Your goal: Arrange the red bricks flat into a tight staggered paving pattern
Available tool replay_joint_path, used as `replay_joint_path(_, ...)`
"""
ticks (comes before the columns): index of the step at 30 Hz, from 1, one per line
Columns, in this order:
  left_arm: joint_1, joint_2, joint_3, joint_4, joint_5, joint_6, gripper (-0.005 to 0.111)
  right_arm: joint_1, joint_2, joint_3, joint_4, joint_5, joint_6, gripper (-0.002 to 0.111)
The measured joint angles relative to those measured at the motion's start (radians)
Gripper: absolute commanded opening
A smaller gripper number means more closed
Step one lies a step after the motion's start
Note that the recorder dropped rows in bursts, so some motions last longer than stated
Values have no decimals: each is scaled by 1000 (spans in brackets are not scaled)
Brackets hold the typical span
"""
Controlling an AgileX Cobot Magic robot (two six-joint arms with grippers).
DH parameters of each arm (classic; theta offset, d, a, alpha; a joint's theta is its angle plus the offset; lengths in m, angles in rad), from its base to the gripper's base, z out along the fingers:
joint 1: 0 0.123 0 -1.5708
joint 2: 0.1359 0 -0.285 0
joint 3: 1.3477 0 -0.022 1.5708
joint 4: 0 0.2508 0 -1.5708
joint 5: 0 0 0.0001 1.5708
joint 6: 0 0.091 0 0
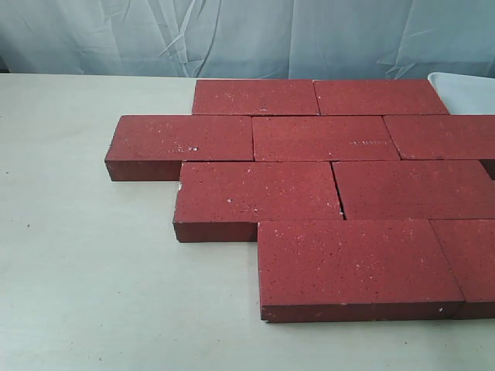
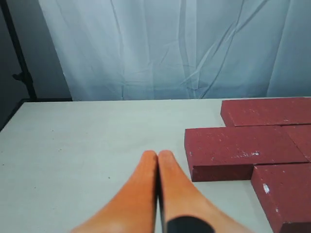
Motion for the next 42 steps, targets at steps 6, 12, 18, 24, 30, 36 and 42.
replay_joint_path(6,74,-97,187,0,-190,1,0,0,0,0,0,0,0,-1)
replay_joint_path(12,85,-171,394,2,-364,2,0,0,0,0,0,0,0,-1)
replay_joint_path(18,86,-231,592,6,-514,2,0,0,0,0,3,0,0,-1)
replay_joint_path(24,86,-245,638,8,-488,2,0,0,0,0,3,0,0,-1)
replay_joint_path(30,86,-245,638,8,-480,2,0,0,0,0,3,0,0,-1)
replay_joint_path(36,86,-245,638,8,-476,2,0,0,0,0,3,0,0,-1)
replay_joint_path(42,86,-245,638,0,-476,7,0,0,0,0,3,0,0,-1)
